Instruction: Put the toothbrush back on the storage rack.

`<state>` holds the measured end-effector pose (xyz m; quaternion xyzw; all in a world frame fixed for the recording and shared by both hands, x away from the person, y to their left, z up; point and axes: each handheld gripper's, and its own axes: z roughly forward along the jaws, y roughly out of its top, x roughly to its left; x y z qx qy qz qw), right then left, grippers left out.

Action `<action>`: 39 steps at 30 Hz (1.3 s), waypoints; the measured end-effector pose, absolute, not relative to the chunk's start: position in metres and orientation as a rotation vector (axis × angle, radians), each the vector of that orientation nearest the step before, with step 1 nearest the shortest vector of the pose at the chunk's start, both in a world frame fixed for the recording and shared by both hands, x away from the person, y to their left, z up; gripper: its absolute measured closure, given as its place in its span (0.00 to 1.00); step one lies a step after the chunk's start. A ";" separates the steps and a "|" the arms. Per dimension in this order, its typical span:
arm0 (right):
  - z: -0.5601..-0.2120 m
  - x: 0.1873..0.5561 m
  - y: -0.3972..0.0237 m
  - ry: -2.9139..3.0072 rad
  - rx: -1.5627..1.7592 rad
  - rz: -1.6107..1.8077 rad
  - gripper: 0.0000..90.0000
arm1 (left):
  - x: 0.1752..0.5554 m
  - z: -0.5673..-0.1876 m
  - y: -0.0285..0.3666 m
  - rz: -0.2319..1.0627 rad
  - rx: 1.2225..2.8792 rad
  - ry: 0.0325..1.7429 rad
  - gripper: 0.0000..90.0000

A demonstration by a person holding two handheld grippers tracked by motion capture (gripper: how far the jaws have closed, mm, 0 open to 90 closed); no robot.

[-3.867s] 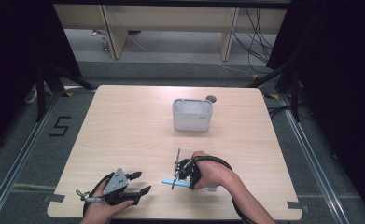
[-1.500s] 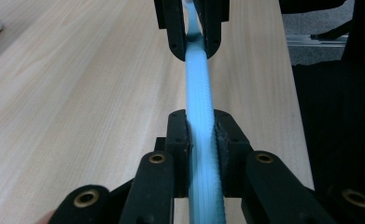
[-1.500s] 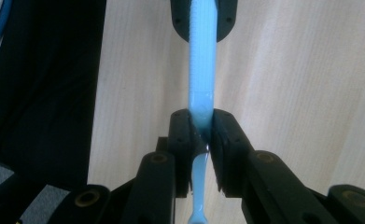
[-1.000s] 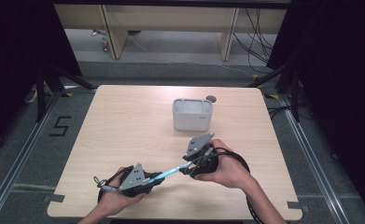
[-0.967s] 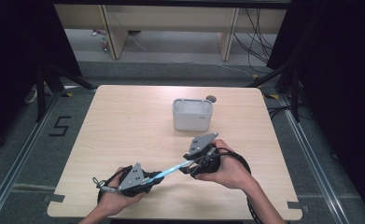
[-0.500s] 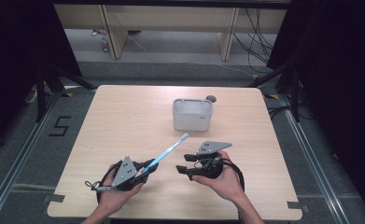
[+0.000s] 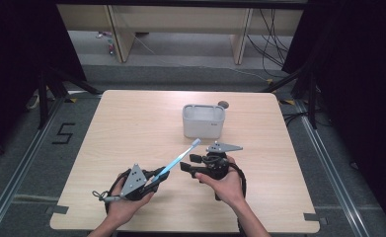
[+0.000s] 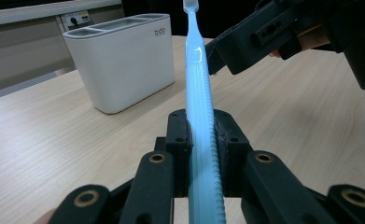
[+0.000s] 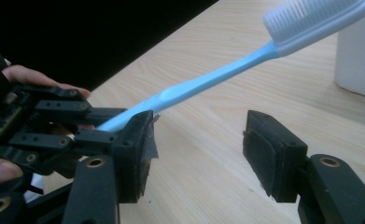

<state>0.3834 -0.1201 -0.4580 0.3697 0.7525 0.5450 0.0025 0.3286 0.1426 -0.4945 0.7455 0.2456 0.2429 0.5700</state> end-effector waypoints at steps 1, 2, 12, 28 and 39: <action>-0.456 0.383 -0.117 2.365 1.174 1.694 0.49 | 0.329 -0.495 0.142 0.569 1.747 0.577 0.86; -0.455 0.384 -0.116 2.358 1.166 1.703 0.49 | 0.329 -0.494 0.142 0.568 1.744 0.578 0.86; -0.452 0.391 -0.104 2.345 1.149 1.746 0.49 | 0.329 -0.494 0.142 0.570 1.737 0.583 0.86; -0.449 0.395 -0.102 2.308 1.288 1.825 0.75 | 0.332 -0.500 0.136 0.529 1.757 0.620 0.86; -0.427 0.388 -0.098 2.366 1.053 1.736 0.94 | 0.331 -0.500 0.125 0.458 1.815 0.613 0.60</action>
